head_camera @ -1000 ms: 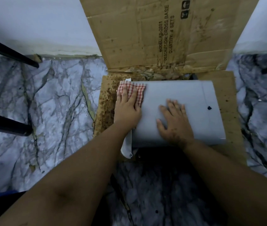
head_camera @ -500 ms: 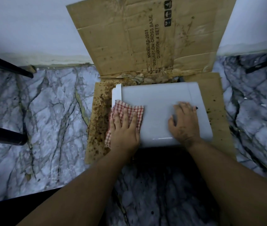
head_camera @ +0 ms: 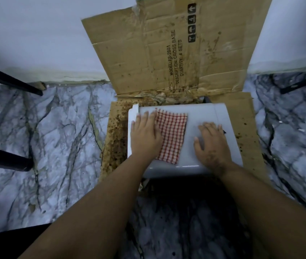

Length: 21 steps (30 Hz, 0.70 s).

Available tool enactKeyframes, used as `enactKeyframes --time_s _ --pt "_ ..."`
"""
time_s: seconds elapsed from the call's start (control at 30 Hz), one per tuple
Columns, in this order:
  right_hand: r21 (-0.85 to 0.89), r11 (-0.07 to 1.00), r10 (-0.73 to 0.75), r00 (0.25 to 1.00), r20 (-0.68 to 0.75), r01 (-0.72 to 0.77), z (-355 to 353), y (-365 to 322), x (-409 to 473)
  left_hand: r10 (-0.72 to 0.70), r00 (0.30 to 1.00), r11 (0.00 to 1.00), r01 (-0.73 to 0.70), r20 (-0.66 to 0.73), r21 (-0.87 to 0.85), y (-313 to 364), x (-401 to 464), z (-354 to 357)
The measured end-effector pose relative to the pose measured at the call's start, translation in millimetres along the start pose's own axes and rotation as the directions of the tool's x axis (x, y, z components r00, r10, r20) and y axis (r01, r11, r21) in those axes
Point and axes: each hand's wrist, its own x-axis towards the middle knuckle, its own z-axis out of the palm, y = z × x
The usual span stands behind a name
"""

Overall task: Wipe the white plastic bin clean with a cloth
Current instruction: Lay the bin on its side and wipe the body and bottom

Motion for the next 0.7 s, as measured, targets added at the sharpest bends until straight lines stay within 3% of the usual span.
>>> enactKeyframes --time_s 0.07,0.13,0.17,0.23,0.33,0.4,0.53,0.6,0.7 --pt "0.022 0.998 -0.068 0.995 0.070 0.066 -0.3 -25.9 13.9 -0.244 0.966 0.962 0.230 -0.085 -0.144 -35.5 -10.6 -14.6" --pt "0.015 0.989 -0.145 0.980 0.132 0.145 6.4 -55.9 26.9 -0.488 0.873 0.813 0.463 0.023 -0.354 -66.3 -30.0 -16.3" --pt "0.012 0.985 -0.172 0.970 0.171 0.173 12.5 -71.0 31.4 -0.528 0.840 0.732 0.524 0.123 -0.435 -76.8 -44.0 -14.1" --pt "0.004 0.983 -0.179 0.950 0.257 0.185 27.1 -97.8 36.2 -0.382 0.876 0.647 0.480 0.293 -0.592 -91.0 -75.2 -8.8" --pt "-0.069 0.989 -0.105 0.939 0.327 0.134 53.6 -121.2 35.3 -0.152 0.902 0.644 0.400 0.404 -0.652 -105.8 -109.0 6.2" --pt "-0.120 0.984 -0.090 0.948 0.304 0.131 65.0 -122.9 30.8 -0.138 0.880 0.674 0.420 0.455 -0.608 -113.1 -116.2 13.3" --pt "-0.149 0.971 -0.131 0.937 0.323 0.186 59.7 -99.6 12.8 -0.048 0.901 0.745 0.320 0.432 -0.585 -117.6 -116.6 11.8" --pt "-0.161 0.963 -0.151 0.929 0.337 0.214 50.9 -76.5 -6.8 -0.037 0.912 0.739 0.301 0.409 -0.603 -115.5 -116.7 11.1" --pt "-0.186 0.961 -0.155 0.957 0.245 0.203 38.7 -26.4 -47.3 -0.073 0.930 0.712 0.302 0.360 -0.634 -106.4 -119.2 10.5"
